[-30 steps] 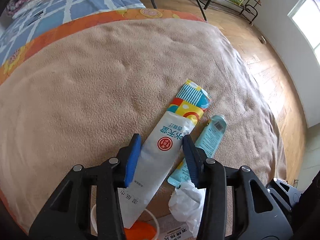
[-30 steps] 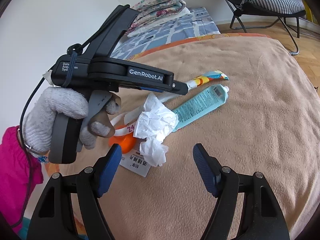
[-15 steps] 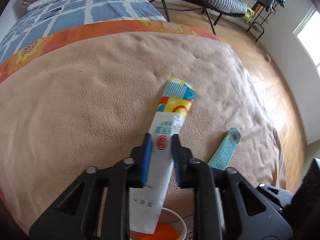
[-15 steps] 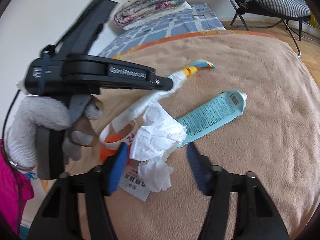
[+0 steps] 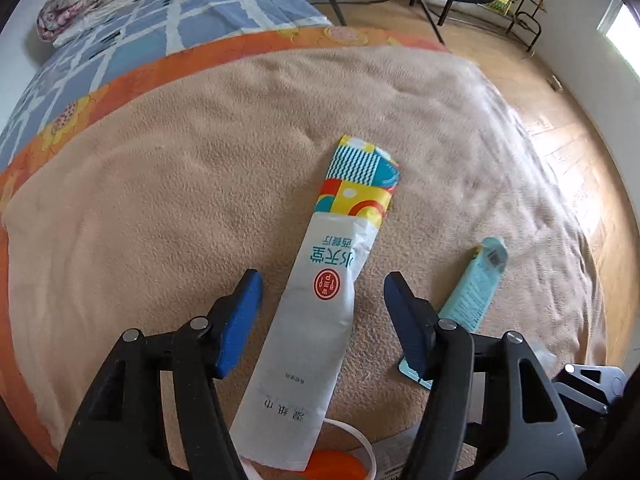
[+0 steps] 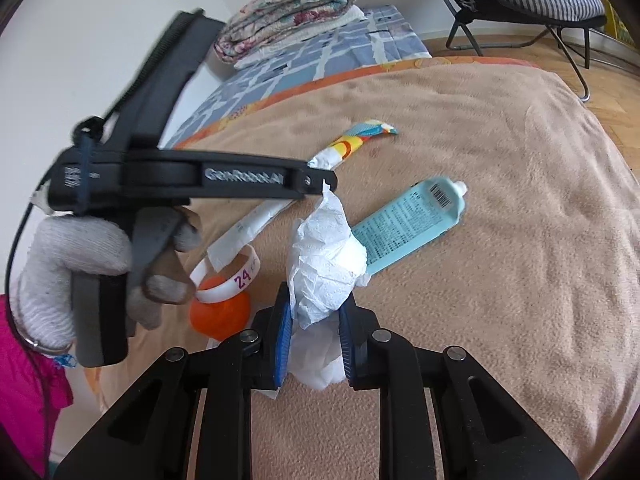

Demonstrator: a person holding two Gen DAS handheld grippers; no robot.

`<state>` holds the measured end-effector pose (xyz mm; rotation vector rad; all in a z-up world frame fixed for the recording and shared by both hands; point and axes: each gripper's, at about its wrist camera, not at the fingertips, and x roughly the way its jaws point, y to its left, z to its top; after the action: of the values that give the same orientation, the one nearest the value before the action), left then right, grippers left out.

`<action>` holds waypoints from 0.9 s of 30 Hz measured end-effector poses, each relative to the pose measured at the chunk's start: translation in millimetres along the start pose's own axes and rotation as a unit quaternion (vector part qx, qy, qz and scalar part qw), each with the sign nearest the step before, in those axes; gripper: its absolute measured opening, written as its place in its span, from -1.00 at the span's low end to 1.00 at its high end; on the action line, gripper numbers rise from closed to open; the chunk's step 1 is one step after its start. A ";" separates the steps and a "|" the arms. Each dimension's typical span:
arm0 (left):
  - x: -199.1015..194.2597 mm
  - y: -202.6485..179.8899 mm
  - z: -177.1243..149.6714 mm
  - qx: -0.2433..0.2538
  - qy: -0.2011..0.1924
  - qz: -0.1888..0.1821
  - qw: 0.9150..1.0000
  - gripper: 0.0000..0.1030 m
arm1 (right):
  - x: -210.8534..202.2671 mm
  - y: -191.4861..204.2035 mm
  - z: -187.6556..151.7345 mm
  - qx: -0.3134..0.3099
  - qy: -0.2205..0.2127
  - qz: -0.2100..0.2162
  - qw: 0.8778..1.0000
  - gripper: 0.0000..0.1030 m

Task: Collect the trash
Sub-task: 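Lift the toothpaste box with the left tool while the right tool grasps the white tissue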

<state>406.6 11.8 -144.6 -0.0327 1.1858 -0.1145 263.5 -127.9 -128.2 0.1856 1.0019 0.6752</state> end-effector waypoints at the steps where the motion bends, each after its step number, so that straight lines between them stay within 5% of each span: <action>1: 0.3 0.9 -0.8 -0.002 -0.004 -0.004 1.000 0.27 | -0.8 -0.2 0.3 0.000 -0.001 0.000 1.000 -0.63; 2: 0.6 2.1 -1.8 -0.003 -0.007 -0.009 1.000 0.16 | -1.3 -0.7 0.4 0.000 -0.001 0.001 1.000 -0.63; 3: 1.0 3.4 -2.9 -0.005 -0.010 -0.009 1.000 -0.26 | -0.5 -1.0 1.6 0.000 -0.001 0.001 1.000 -0.63; 7: -5.8 8.6 -3.9 -0.010 -0.020 -0.013 1.000 -0.49 | -5.7 -3.8 -0.7 0.001 -0.006 -0.001 1.000 -0.63; 16: -64.1 16.7 2.4 -0.032 -0.104 -0.014 0.994 -0.56 | -26.3 -3.8 -0.4 -0.001 -0.024 -0.007 1.000 -0.64; 27: -132.8 3.9 -51.0 -0.011 -0.117 -0.043 0.992 -0.56 | -71.4 18.4 -11.6 -0.018 -0.043 0.003 0.999 -0.64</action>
<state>310.5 31.6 -41.5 -0.1134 0.9507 -0.1680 220.5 -158.2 -75.3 0.1848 0.9064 0.6843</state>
